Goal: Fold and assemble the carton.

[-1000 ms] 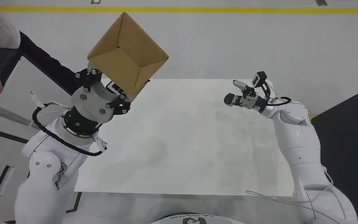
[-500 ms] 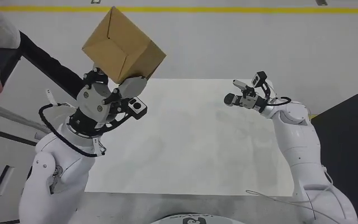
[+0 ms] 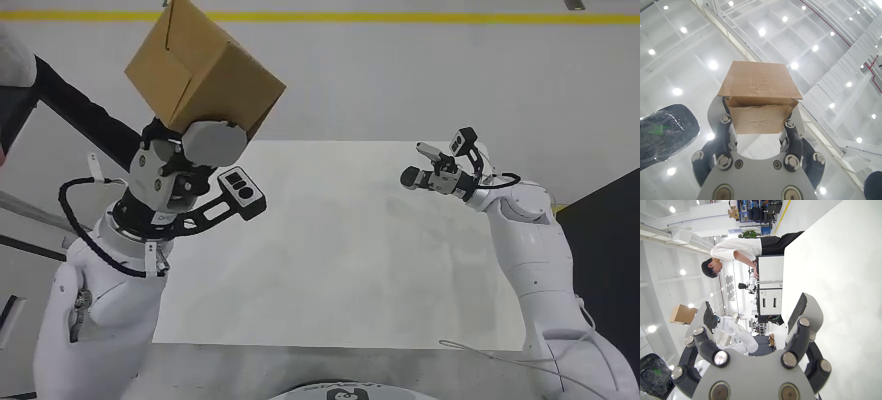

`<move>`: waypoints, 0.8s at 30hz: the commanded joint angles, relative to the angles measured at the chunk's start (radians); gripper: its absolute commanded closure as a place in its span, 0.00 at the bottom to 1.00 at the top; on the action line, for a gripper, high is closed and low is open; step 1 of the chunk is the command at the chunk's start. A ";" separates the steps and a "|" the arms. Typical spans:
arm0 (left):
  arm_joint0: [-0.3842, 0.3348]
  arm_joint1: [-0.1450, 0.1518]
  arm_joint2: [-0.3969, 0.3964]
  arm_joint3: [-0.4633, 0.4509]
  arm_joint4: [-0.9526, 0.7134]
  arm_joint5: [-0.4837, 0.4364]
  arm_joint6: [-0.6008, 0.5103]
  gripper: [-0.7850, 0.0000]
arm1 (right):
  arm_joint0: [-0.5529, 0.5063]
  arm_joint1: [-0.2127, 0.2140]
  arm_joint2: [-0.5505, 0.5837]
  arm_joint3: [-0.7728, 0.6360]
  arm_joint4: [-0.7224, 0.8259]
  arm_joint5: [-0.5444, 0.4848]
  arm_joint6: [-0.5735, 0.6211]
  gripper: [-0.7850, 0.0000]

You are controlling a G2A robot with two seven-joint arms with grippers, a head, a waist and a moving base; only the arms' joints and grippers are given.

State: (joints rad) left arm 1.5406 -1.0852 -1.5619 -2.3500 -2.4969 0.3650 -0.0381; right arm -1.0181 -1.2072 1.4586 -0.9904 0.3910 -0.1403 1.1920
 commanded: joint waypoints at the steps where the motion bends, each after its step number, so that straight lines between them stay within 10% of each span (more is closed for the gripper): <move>1: 0.006 0.000 -0.011 0.000 -0.007 0.017 0.011 1.00 | 0.000 0.000 0.000 0.000 0.000 0.000 0.000 0.00; 13: 0.009 0.000 -0.066 0.000 0.052 0.132 0.031 1.00 | 0.000 0.000 0.000 0.000 0.000 0.000 0.000 0.00; 24: -0.069 0.008 -0.066 0.032 0.879 0.263 -0.384 1.00 | 0.000 0.000 0.000 0.000 0.000 0.000 0.000 0.00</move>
State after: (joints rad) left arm 1.4765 -1.0787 -1.6348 -2.3245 -1.7323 0.6352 -0.3501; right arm -1.0181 -1.2072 1.4586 -0.9904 0.3910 -0.1403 1.1920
